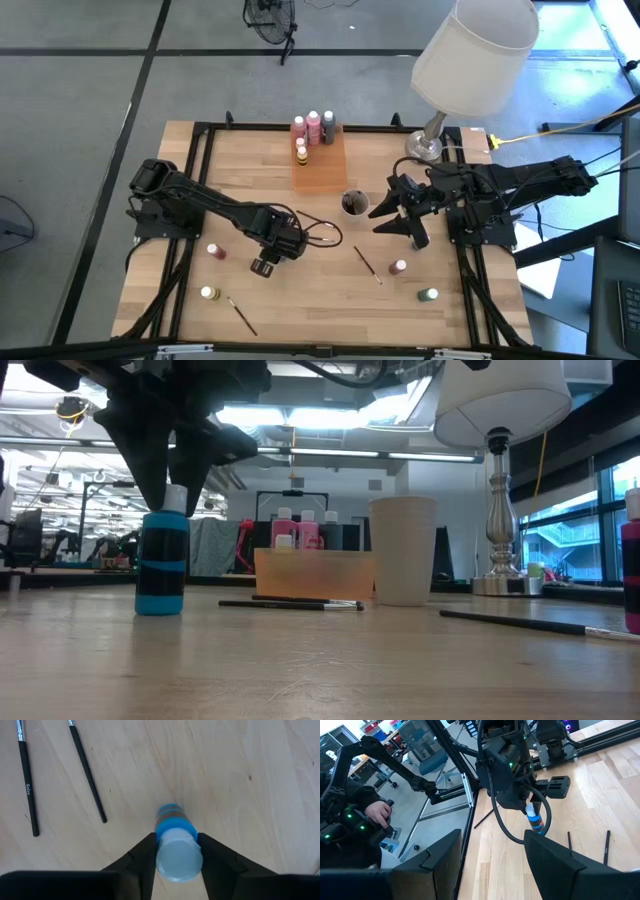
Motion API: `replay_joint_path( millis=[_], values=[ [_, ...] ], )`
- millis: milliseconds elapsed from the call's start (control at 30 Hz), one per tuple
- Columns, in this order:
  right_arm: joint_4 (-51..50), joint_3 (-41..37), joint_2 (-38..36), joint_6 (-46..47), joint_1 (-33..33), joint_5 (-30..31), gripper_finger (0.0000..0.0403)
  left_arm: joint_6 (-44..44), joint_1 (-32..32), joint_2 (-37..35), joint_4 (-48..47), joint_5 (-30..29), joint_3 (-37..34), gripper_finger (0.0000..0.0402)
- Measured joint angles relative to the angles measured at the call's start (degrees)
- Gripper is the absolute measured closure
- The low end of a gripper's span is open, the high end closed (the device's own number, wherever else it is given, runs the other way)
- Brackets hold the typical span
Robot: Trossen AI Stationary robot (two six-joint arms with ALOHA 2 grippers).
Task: Pick & Place Paint Supplies
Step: Put the blue paint bottle into the orange bin
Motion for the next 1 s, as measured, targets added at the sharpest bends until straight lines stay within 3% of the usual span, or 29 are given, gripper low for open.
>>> replay_joint_path(
  millis=[300, 467, 733, 867, 1000],
  values=[
    [0.0, 0.0, 0.0, -0.1, 0.0, -0.1, 0.0183, -2.7, 0.0, 0.1, -0.1, 0.0, 0.1, 0.0284],
    [0.0, 0.0, 0.0, -0.8, 0.0, -0.1, 0.0183, -4.9, 0.0, 0.0, -4.8, 0.1, 1.7, 0.0284],
    [0.0, 0.0, 0.0, -2.6, 0.0, -2.3, 0.0183, -7.8, 0.0, -0.2, -13.9, -0.6, 10.6, 0.0284],
    [1.7, 0.0, 0.0, -3.8, 0.0, -5.1, 0.0183, -9.3, 0.0, -0.2, -19.6, -4.4, 17.2, 0.0284],
    [10.2, 0.0, -0.3, -4.6, 0.4, -11.1, 0.0183, -11.0, 0.5, -0.3, -27.4, -9.2, 24.4, 0.0284]
  ],
)
